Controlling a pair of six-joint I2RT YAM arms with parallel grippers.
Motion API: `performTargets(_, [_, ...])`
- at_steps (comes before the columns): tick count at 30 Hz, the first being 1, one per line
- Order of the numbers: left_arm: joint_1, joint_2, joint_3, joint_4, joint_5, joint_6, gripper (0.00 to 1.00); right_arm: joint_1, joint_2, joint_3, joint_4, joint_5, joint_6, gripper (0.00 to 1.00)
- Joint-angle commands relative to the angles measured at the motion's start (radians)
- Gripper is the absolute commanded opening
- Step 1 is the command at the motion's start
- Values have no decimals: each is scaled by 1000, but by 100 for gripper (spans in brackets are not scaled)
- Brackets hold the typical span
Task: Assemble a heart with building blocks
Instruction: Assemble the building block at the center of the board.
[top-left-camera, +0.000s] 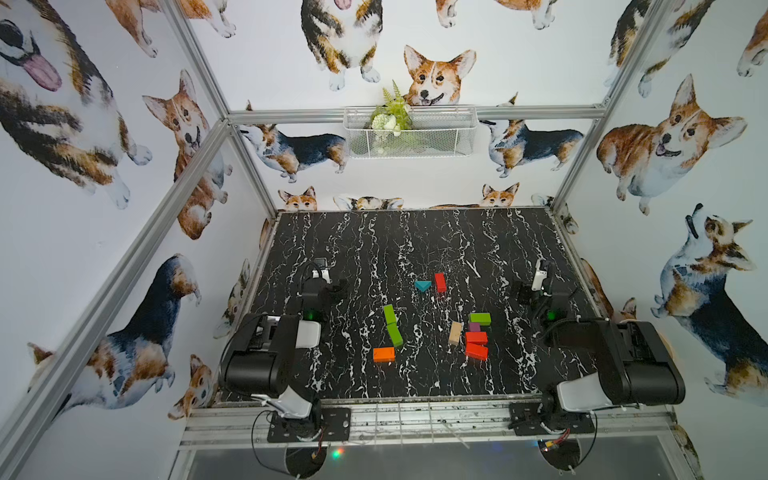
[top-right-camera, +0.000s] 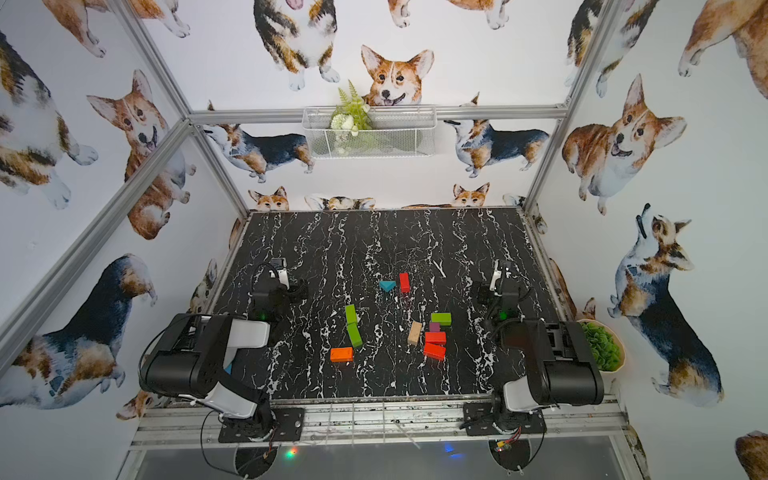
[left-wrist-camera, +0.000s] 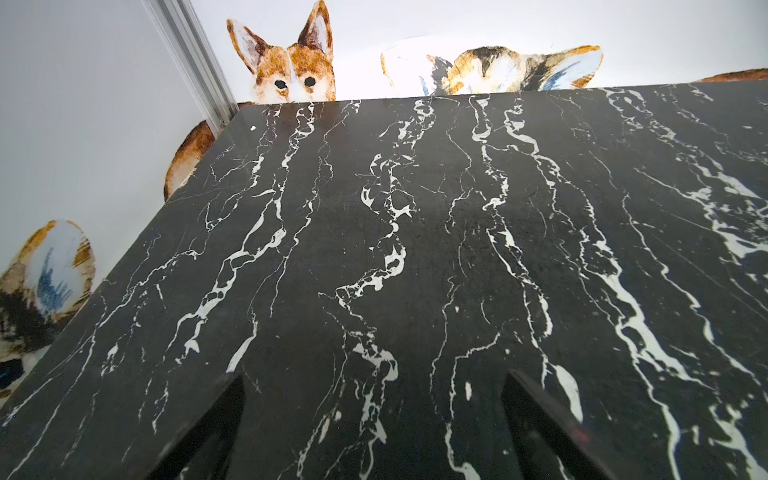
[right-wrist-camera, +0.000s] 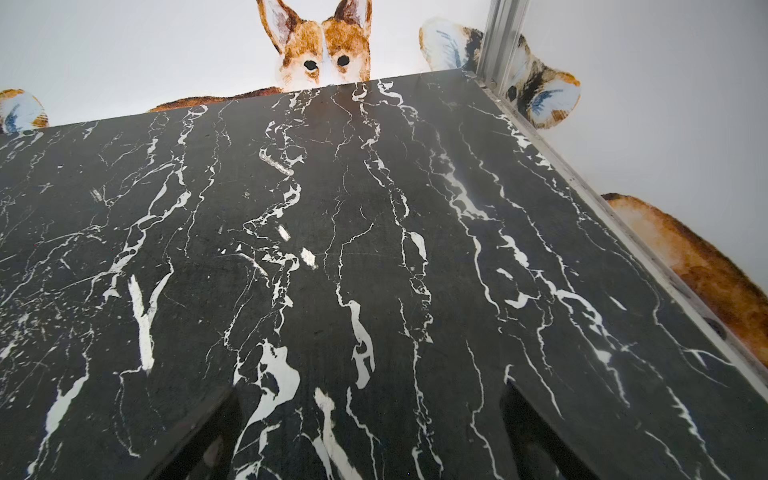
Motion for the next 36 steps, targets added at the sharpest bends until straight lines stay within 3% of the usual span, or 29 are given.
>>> performTargets(1, [4, -3, 5, 26, 9, 13, 100, 0, 2, 5, 51, 0, -13, 100])
performTargets(36, [-10, -3, 3, 29, -15, 17, 100, 1, 1, 6, 50, 0, -13, 100])
